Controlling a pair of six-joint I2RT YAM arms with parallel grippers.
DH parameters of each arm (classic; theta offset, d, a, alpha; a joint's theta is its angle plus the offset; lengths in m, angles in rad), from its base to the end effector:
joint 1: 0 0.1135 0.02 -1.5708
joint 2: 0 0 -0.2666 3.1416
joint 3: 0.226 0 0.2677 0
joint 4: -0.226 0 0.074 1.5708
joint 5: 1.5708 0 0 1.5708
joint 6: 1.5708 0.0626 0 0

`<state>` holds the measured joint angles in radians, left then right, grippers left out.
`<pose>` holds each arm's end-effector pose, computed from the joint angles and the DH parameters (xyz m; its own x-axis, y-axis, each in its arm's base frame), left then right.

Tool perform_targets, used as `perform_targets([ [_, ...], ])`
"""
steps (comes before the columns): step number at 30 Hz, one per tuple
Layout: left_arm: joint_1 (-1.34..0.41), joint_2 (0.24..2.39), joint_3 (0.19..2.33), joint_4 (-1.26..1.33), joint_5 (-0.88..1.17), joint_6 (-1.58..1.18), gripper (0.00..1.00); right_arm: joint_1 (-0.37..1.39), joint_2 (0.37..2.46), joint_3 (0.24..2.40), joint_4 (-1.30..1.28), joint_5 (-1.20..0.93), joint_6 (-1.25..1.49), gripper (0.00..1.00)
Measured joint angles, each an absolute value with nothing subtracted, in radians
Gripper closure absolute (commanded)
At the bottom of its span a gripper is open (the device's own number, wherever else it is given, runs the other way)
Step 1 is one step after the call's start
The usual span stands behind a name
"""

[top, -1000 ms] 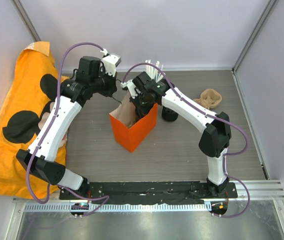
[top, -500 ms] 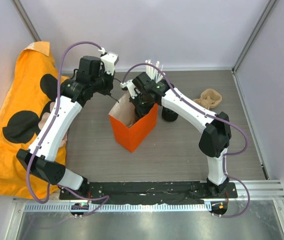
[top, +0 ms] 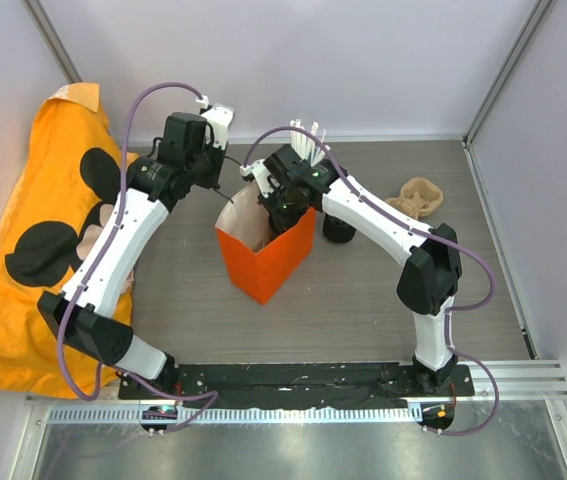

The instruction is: Pack the takeout coffee

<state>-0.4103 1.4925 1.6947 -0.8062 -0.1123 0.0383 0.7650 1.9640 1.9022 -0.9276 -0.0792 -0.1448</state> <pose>0.3281 -0.1351 0.4131 -0.5085 0.2627 -0.8200 0.3315 0.9386 0.0951 0.3292 0.3229 0.2895 -0.4924 -0.6721 -0.5530 -0.8011 0.5983 -0.0138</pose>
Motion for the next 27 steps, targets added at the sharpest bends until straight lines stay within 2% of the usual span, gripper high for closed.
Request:
perform_targets([
  [13,-0.41,1.54,1.689,-0.794,-0.247,0.038,1.0,0.765,1.963,1.882,-0.93,-0.076,-0.148,0.99],
  [27,-0.41,1.554,1.689,-0.789,-0.269,0.037,1.0,0.765,1.961,1.868,-0.926,-0.072,-0.152,0.99],
])
